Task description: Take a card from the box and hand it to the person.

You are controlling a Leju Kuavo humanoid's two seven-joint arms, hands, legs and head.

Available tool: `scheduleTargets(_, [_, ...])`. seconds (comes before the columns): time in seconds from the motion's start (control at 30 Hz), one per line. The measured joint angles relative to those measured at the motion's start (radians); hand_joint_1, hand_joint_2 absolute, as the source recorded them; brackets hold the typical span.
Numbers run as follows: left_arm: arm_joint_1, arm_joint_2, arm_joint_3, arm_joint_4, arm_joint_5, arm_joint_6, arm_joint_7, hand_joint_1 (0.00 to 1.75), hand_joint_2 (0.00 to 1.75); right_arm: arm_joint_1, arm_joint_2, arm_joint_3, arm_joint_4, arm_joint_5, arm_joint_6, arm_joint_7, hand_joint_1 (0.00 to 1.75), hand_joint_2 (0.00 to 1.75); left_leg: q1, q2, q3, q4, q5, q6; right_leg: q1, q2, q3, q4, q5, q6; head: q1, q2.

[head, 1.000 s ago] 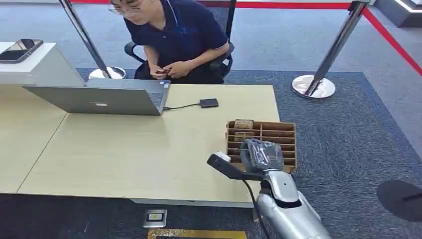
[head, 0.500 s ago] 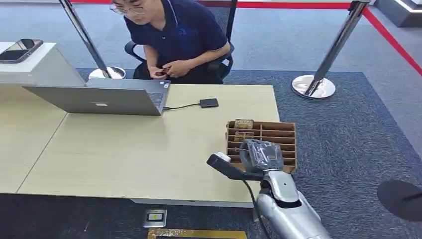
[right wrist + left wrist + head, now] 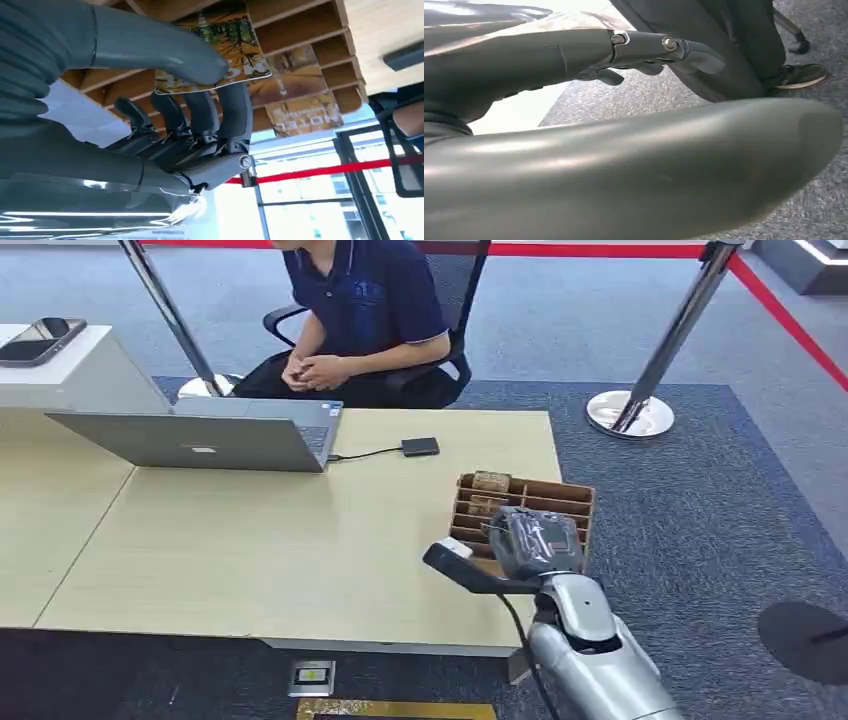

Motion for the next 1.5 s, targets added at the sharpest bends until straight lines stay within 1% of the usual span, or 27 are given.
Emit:
scheduleTargets(0.2, [0.000,0.000,0.000,0.000,0.007,0.001,0.003,0.00,0.00,-0.001,-0.019,0.012,-0.057,0.002,0.011,-0.005,1.47,1.75,0.000,0.000,0.000,0.000,0.000,0.000,0.000,0.000,0.000,0.000,0.000,0.000,0.000,0.000])
scheduleTargets(0.27, [0.000,0.000,0.000,0.000,0.011,0.003,0.003,0.00,0.00,-0.005,-0.024,0.024,-0.078,0.002,0.018,-0.013,1.43,1.75,0.000,0.000,0.000,0.000,0.000,0.000,0.000,0.000,0.000,0.000,0.000,0.000,0.000,0.000])
scheduleTargets(0.3, [0.000,0.000,0.000,0.000,0.014,0.003,0.003,0.00,0.00,-0.009,-0.027,0.029,-0.087,0.001,0.021,-0.015,1.45,1.75,0.000,0.000,0.000,0.000,0.000,0.000,0.000,0.000,0.000,0.000,0.000,0.000,0.000,0.000])
scheduleTargets(0.47, [0.000,0.000,0.001,0.000,0.017,0.004,0.002,0.00,0.00,-0.030,-0.034,0.050,-0.135,-0.011,0.043,-0.023,1.41,1.75,0.000,0.000,0.000,0.000,0.000,0.000,0.000,0.000,0.000,0.000,0.000,0.000,0.000,0.000])
scheduleTargets(0.7, [0.000,0.000,0.001,0.000,0.014,0.005,-0.004,0.00,0.00,-0.087,-0.033,0.078,-0.183,-0.035,0.070,-0.042,1.36,1.75,0.000,0.000,0.000,0.000,0.000,0.000,0.000,0.000,0.000,0.000,0.000,0.000,0.000,0.000])
scheduleTargets(0.8, [0.000,0.000,0.001,0.000,0.010,0.006,-0.004,0.00,0.00,-0.119,-0.027,0.084,-0.182,-0.055,0.083,-0.050,1.40,1.75,0.000,0.000,-0.001,0.000,0.001,0.000,0.000,0.000,0.000,0.000,0.000,0.000,0.000,0.000])
scheduleTargets(0.93, [-0.004,0.000,0.001,0.000,0.003,0.006,-0.004,0.00,0.00,-0.216,0.007,0.093,-0.134,-0.103,0.106,-0.052,1.40,1.75,0.000,0.000,-0.002,0.000,0.002,-0.001,0.000,0.000,-0.002,0.001,0.002,-0.001,0.000,0.000])
scheduleTargets(1.1, [-0.004,0.000,0.002,0.000,-0.001,0.006,-0.004,0.00,0.00,-0.284,0.036,0.103,-0.083,-0.116,0.113,-0.050,1.36,1.75,0.000,0.000,-0.002,0.000,0.002,0.000,0.000,0.000,-0.002,0.002,0.002,-0.001,0.000,0.000])
scheduleTargets(1.27, [-0.006,0.000,0.000,0.000,-0.016,0.006,-0.006,0.00,0.00,-0.415,0.095,0.107,0.070,-0.131,0.121,-0.023,1.36,1.75,0.000,0.000,-0.003,0.000,0.003,-0.001,0.000,0.000,-0.003,0.001,0.002,-0.001,0.000,0.000])
scheduleTargets(1.5, [-0.008,0.000,-0.001,0.003,-0.025,0.002,-0.006,0.00,0.00,-0.530,0.154,0.108,0.249,-0.148,0.121,-0.010,1.38,1.75,0.000,0.000,-0.004,0.000,0.004,-0.001,0.000,0.000,-0.004,0.002,0.003,-0.001,0.000,0.000])
